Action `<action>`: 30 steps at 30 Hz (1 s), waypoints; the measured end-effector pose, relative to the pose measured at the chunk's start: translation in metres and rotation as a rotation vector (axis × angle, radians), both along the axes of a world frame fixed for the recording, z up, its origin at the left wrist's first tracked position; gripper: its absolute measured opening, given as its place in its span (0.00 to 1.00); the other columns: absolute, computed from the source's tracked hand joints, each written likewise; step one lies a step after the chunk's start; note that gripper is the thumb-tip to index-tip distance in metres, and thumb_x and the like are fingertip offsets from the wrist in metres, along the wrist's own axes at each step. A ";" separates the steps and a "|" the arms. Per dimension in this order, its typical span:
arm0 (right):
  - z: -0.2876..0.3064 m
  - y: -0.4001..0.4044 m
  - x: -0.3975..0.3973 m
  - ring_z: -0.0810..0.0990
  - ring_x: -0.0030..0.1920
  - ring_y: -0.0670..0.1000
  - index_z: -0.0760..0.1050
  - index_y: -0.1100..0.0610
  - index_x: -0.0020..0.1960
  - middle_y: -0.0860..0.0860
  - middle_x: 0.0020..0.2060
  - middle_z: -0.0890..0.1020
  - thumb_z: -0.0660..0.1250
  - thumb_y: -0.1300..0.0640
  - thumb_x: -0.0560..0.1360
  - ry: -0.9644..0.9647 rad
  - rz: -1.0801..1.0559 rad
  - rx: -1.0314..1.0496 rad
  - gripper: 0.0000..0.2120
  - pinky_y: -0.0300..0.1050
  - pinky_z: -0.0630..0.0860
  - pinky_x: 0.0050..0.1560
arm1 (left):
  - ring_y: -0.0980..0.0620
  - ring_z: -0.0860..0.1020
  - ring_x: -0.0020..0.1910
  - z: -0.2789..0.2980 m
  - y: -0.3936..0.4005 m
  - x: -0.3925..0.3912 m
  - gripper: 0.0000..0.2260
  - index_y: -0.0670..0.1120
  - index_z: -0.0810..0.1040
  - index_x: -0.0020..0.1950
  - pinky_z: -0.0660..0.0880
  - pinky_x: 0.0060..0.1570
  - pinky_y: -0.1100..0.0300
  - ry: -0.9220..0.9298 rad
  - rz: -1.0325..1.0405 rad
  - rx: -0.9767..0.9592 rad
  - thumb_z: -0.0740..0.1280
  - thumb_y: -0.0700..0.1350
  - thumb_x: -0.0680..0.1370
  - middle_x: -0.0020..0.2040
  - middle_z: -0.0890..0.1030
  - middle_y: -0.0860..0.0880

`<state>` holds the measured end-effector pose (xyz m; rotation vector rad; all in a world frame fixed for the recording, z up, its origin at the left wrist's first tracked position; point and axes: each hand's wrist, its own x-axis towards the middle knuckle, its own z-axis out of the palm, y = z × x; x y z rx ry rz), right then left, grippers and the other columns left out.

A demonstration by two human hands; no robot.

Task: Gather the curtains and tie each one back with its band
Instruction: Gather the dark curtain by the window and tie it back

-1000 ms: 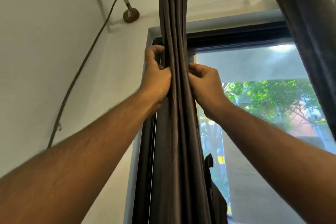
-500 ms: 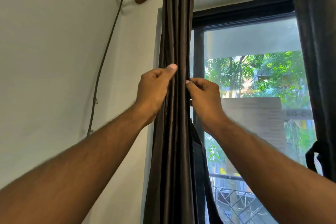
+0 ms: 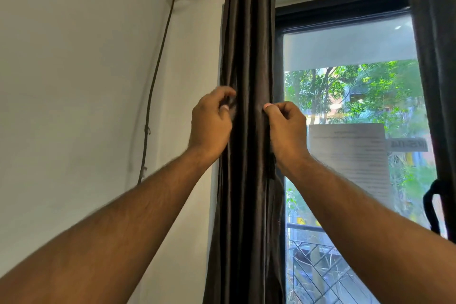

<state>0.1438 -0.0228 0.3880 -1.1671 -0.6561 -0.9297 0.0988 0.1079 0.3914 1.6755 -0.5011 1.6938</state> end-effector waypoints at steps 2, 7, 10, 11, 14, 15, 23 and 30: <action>-0.003 0.004 -0.005 0.77 0.34 0.42 0.74 0.49 0.41 0.43 0.34 0.78 0.70 0.36 0.65 -0.002 -0.038 -0.046 0.18 0.39 0.73 0.38 | 0.61 0.77 0.45 0.000 0.004 0.004 0.10 0.47 0.83 0.55 0.69 0.45 0.78 0.059 0.033 0.006 0.63 0.38 0.79 0.49 0.82 0.52; -0.003 0.012 -0.012 0.82 0.36 0.42 0.75 0.46 0.43 0.45 0.36 0.82 0.71 0.42 0.65 0.021 -0.079 -0.047 0.11 0.41 0.78 0.39 | 0.65 0.77 0.39 -0.008 0.000 0.010 0.07 0.49 0.84 0.48 0.69 0.37 0.77 0.092 -0.023 0.054 0.70 0.50 0.76 0.39 0.79 0.60; -0.001 0.015 -0.013 0.79 0.34 0.42 0.74 0.47 0.43 0.44 0.34 0.79 0.72 0.46 0.66 0.029 -0.054 -0.002 0.10 0.41 0.75 0.38 | 0.64 0.76 0.39 -0.008 -0.001 0.015 0.08 0.48 0.83 0.50 0.68 0.37 0.80 0.127 -0.013 0.033 0.73 0.48 0.74 0.41 0.78 0.59; -0.001 0.016 -0.013 0.79 0.34 0.42 0.74 0.47 0.44 0.44 0.35 0.79 0.72 0.45 0.66 0.036 -0.042 -0.003 0.11 0.41 0.74 0.38 | 0.62 0.76 0.39 -0.008 -0.001 0.018 0.08 0.48 0.82 0.51 0.69 0.36 0.78 0.150 0.003 0.026 0.74 0.47 0.73 0.43 0.78 0.58; 0.000 0.020 -0.013 0.82 0.40 0.47 0.73 0.47 0.52 0.47 0.39 0.80 0.72 0.49 0.68 0.092 -0.050 -0.053 0.15 0.43 0.78 0.40 | 0.59 0.76 0.40 -0.008 -0.001 0.022 0.06 0.47 0.81 0.50 0.66 0.35 0.76 0.192 0.009 -0.011 0.73 0.43 0.74 0.44 0.79 0.55; 0.000 0.021 -0.012 0.82 0.42 0.49 0.73 0.48 0.54 0.48 0.40 0.80 0.72 0.52 0.68 0.110 -0.080 -0.066 0.16 0.43 0.79 0.40 | 0.59 0.75 0.39 -0.009 0.000 0.022 0.05 0.46 0.82 0.50 0.66 0.34 0.77 0.193 0.007 -0.027 0.72 0.42 0.74 0.43 0.79 0.56; -0.007 -0.017 0.000 0.77 0.35 0.49 0.75 0.53 0.44 0.48 0.34 0.78 0.67 0.59 0.69 0.183 -0.457 -0.083 0.05 0.39 0.69 0.33 | 0.62 0.74 0.30 -0.017 0.061 0.018 0.03 0.43 0.79 0.47 0.68 0.32 0.79 0.078 0.001 -0.195 0.68 0.37 0.75 0.34 0.75 0.58; -0.030 0.018 -0.005 0.81 0.38 0.51 0.76 0.55 0.48 0.53 0.38 0.81 0.71 0.62 0.69 0.190 -0.326 -0.258 0.09 0.43 0.80 0.38 | 0.55 0.74 0.44 -0.043 0.045 0.037 0.14 0.47 0.79 0.55 0.70 0.44 0.63 0.242 0.022 -0.083 0.73 0.50 0.73 0.49 0.77 0.51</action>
